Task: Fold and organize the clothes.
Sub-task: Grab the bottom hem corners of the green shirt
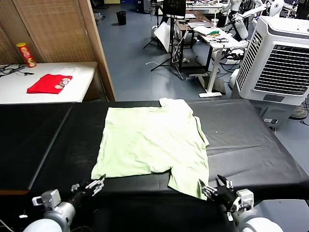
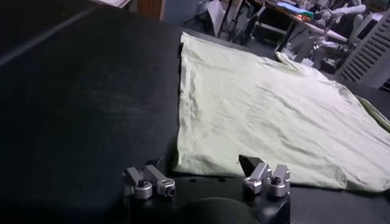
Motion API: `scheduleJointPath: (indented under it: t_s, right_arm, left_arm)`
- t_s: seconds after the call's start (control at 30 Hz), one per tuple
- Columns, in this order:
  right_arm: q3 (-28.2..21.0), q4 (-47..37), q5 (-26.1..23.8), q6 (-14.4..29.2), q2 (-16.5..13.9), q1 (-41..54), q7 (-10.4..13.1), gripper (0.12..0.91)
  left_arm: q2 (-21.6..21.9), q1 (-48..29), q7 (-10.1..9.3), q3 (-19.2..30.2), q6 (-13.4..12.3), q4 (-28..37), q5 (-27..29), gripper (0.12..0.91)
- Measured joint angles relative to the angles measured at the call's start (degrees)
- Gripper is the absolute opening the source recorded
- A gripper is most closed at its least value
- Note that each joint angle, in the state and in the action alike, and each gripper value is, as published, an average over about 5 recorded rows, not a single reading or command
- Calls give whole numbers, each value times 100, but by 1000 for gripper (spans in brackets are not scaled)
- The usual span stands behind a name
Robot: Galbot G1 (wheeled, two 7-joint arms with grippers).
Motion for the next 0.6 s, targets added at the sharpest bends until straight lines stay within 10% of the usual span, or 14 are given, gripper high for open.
scheduleJointPath:
  t_s: [0.33, 0.6]
  right_arm:
    - [-102, -97, -25, -21, 109, -8, 96, 659]
    - [-181, -87, -24, -33, 220, -46, 225, 258]
  left_arm:
    - [-57, -134, -167, 114, -78, 174, 61, 774]
    - [-61, -86, -166, 161, -92, 212, 178, 379]
